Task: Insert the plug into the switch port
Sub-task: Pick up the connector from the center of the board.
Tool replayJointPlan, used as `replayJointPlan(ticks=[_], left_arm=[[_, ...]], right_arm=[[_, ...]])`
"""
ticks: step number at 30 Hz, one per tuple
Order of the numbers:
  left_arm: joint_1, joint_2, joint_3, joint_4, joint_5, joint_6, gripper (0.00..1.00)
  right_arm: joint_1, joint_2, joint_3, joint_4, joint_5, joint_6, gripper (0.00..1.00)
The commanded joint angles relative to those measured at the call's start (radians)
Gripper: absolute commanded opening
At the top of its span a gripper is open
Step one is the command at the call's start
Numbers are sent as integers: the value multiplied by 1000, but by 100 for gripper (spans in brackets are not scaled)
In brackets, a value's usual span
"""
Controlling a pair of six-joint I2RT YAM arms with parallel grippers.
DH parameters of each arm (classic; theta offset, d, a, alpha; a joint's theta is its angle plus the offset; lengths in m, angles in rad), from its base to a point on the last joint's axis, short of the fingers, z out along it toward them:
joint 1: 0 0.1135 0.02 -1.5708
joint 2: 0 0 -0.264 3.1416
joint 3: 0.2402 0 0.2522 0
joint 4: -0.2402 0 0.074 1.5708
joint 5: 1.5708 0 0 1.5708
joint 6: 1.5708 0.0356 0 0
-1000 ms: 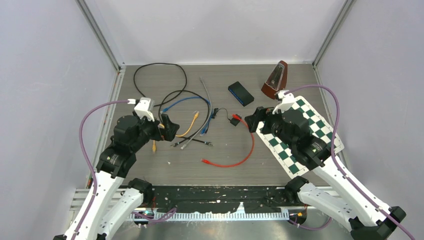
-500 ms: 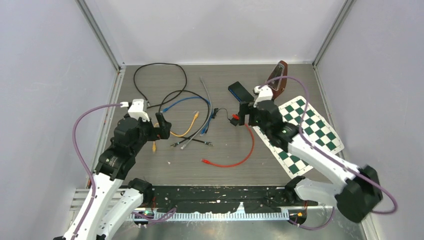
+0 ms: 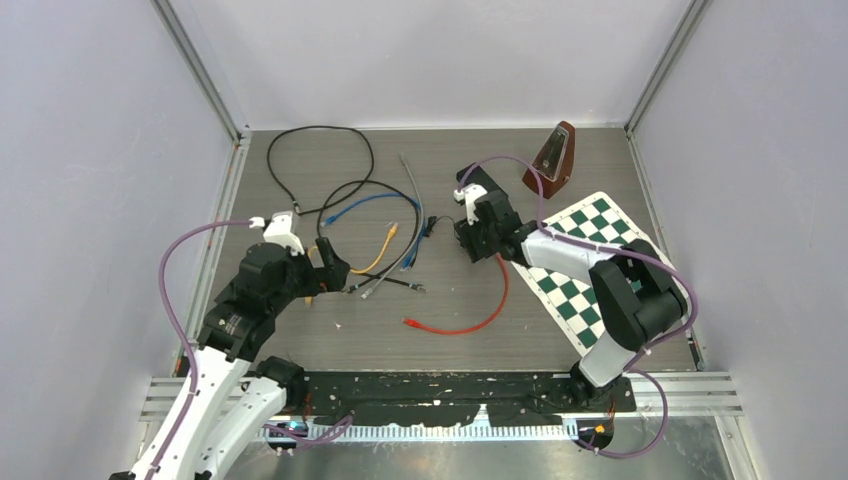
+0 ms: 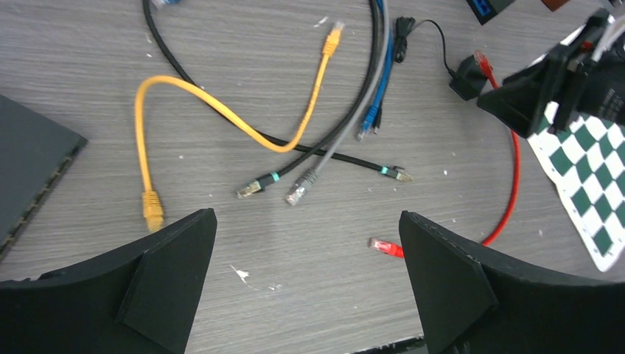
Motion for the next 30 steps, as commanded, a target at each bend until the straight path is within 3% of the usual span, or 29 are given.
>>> replayJointPlan(ticks=[1, 16, 23, 30], left_arm=[[-1, 20, 12, 3, 96, -44, 99], [1, 64, 35, 12, 196, -79, 96], [2, 59, 32, 10, 200, -70, 96], [3, 54, 24, 21, 203, -71, 96]], right_arm=[[-69, 25, 72, 69, -159, -29, 57], [-188, 162, 155, -33, -409, 36, 54], [-191, 171, 163, -52, -403, 45, 46], [-189, 114, 125, 22, -392, 25, 28]])
